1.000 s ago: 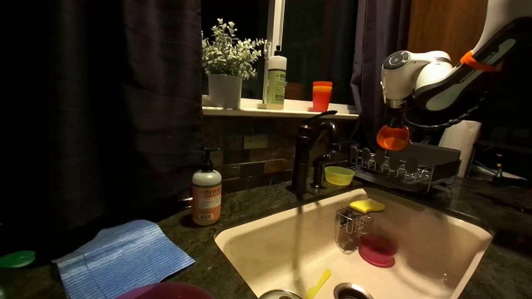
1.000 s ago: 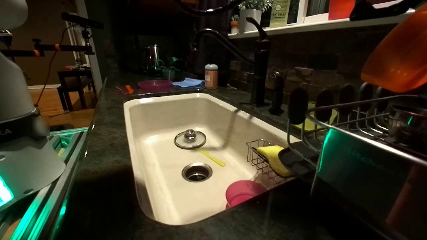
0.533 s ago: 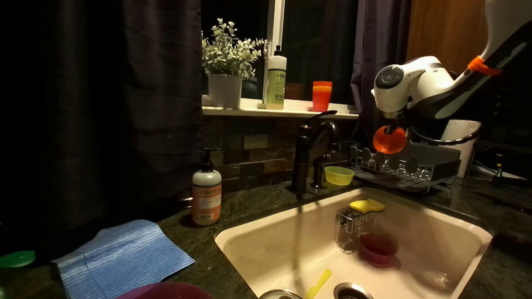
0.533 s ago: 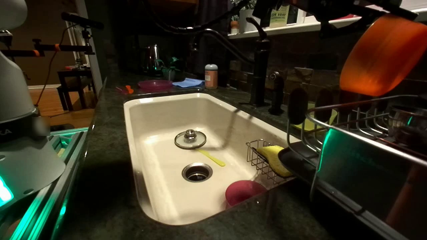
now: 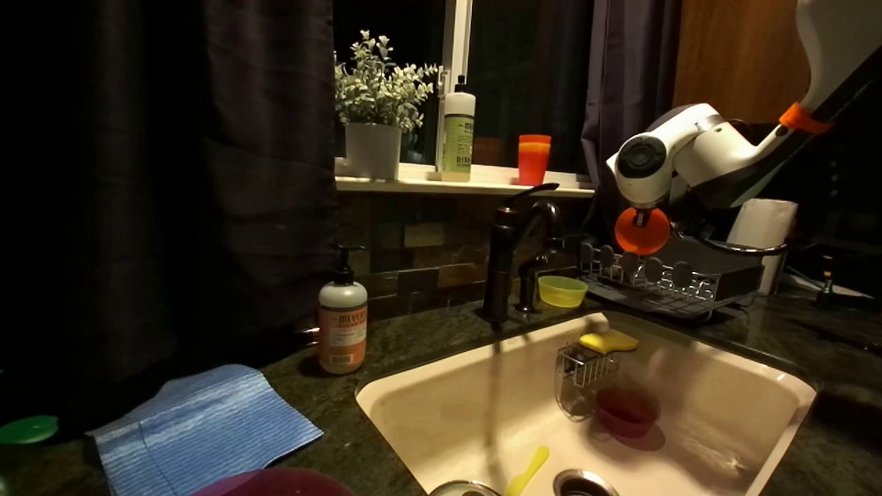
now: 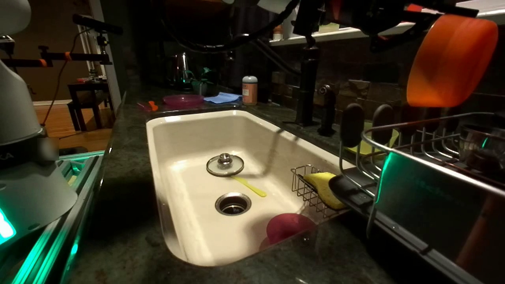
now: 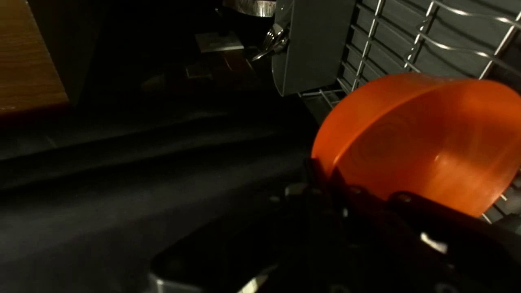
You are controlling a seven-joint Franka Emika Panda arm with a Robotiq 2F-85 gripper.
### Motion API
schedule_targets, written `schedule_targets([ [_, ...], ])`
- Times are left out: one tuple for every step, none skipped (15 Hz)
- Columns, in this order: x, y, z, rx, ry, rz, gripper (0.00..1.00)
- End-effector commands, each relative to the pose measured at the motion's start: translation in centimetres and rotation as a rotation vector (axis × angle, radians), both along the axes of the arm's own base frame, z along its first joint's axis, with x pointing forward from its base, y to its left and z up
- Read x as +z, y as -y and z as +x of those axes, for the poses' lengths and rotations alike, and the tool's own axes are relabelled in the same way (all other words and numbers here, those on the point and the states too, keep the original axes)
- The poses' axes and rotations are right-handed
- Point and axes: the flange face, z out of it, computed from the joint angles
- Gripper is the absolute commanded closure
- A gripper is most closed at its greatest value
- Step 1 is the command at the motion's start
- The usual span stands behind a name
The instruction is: Put the orange bowl side down on the plate rack
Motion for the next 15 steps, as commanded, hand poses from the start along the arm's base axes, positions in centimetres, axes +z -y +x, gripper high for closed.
schedule_targets([
  [-1.6,-0.9,-0.5,0.032,0.009,-0.091,0.99],
  [-2.0,-1.1,-0.6,0.040,0.005,-0.116,0.99],
  [-2.4,-1.2,-0.6,0.047,0.003,-0.133,0.99],
  [-2.8,-1.4,-0.7,0.049,-0.002,-0.148,0.99],
  [-3.3,-1.5,-0.8,0.053,-0.003,-0.161,0.99],
  [-3.8,-1.7,-0.9,0.055,-0.004,-0.172,0.99],
  [-4.2,-1.9,-0.9,0.059,-0.006,-0.179,0.99],
  [-4.5,-2.1,-0.9,0.062,-0.006,-0.188,0.99],
  [-4.8,-2.3,-0.8,0.065,-0.005,-0.193,0.99],
  [-5.1,-2.5,-0.8,0.068,-0.004,-0.196,0.99],
  [-5.4,-2.6,-0.8,0.069,-0.002,-0.201,0.99],
  [-5.5,-2.8,-0.7,0.067,0.003,-0.208,0.99],
  [-5.7,-2.9,-0.7,0.066,0.006,-0.213,0.99],
  [-5.9,-3.1,-0.6,0.064,0.009,-0.217,0.95],
  [-6.1,-3.2,-0.6,0.060,0.013,-0.218,0.87],
])
